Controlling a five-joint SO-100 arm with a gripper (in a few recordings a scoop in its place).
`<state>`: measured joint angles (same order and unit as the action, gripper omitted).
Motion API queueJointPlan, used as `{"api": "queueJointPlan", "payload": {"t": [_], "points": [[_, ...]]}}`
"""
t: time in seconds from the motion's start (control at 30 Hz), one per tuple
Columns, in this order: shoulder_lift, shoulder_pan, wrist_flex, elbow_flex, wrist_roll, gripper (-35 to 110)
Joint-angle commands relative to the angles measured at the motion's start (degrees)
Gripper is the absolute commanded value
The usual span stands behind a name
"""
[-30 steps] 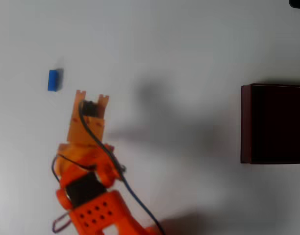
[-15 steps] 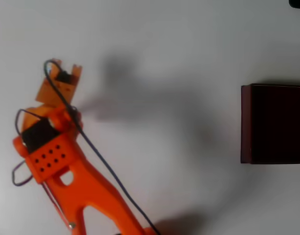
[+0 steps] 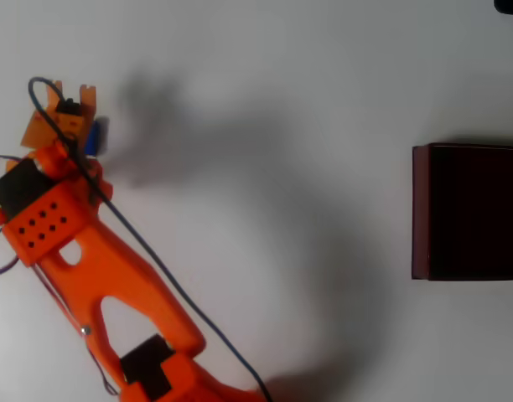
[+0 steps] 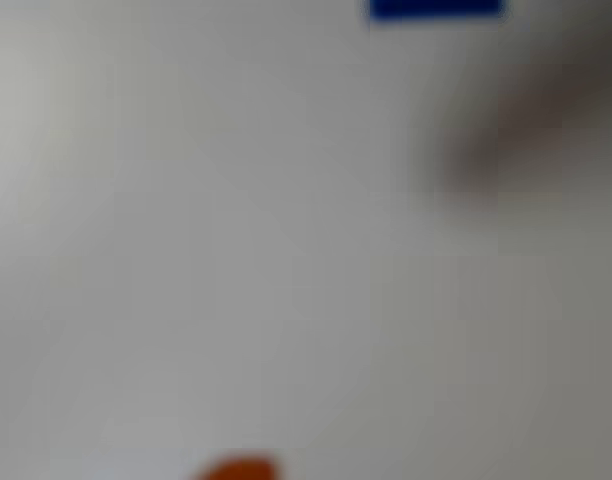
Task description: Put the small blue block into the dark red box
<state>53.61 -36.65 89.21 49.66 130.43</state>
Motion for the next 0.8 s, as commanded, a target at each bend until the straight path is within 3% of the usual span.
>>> {"api": "queueJointPlan", "payload": {"t": [0.0, 0.2, 0.33, 0.4, 0.77], "points": [[-0.3, 0.3, 0.9, -4.7, -2.3, 23], [-6.9, 0.7, 3.3, -15.0, -5.3, 23], [-18.7, 1.3, 13.5, -38.0, -6.7, 24], [-22.5, 1.8, 13.6, -43.4, -7.7, 24], [-27.6, 3.0, 13.7, -49.8, -8.6, 24]]}}
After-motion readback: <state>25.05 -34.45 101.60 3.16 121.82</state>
